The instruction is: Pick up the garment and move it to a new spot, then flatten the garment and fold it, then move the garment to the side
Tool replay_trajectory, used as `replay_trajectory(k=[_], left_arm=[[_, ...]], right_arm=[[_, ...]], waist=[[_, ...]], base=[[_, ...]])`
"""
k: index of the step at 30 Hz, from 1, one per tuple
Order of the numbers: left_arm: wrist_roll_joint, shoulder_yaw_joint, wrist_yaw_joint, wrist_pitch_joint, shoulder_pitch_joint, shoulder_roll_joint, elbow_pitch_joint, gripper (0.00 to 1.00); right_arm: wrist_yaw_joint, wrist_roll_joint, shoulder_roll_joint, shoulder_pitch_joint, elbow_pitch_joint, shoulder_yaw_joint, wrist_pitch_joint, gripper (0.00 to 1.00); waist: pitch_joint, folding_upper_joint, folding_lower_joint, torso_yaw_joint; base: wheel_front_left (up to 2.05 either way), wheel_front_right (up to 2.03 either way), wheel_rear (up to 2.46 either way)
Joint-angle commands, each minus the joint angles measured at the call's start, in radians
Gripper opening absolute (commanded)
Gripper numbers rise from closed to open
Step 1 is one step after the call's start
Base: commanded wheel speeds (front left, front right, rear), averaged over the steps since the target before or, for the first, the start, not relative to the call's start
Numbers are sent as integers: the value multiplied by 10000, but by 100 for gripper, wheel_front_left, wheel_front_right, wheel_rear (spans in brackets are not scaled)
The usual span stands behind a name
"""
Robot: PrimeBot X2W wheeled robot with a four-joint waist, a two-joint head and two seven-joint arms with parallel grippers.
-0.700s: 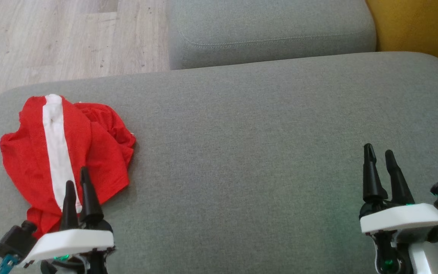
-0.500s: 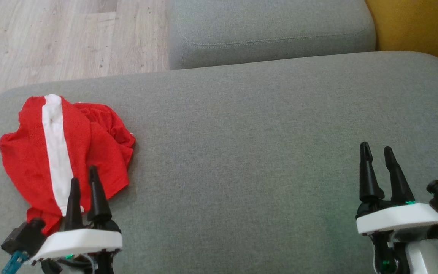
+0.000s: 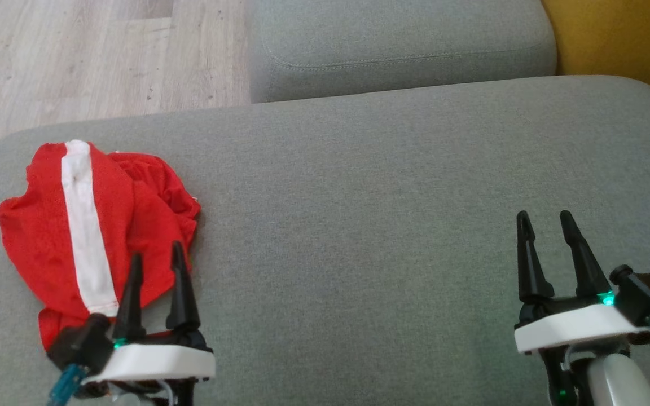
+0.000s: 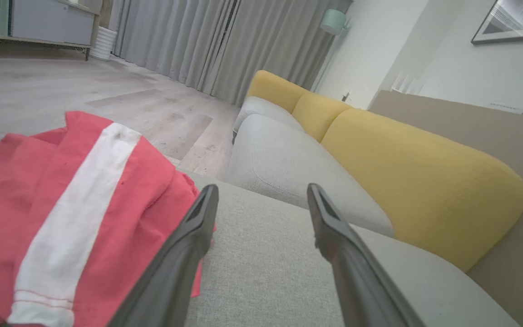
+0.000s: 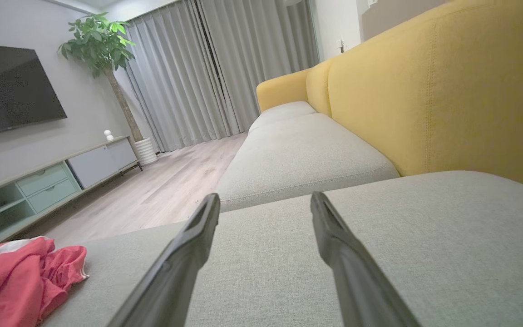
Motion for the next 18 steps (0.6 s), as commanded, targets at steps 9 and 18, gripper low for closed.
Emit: replay_trajectory(k=[9, 18], left_arm=[[1737, -526, 465, -380, -266, 439, -501, 100], [2858, -1162, 856, -644, -332, 757, -527, 100]], right_arm=[[61, -1653, -85, -361, -573, 274, -415, 100], [67, -2942, -91, -352, -744, 336, -680, 100]], waist=[[0, 0, -1, -86], [31, 0, -1, -123]], base=[[0, 0, 0], [0, 0, 0]])
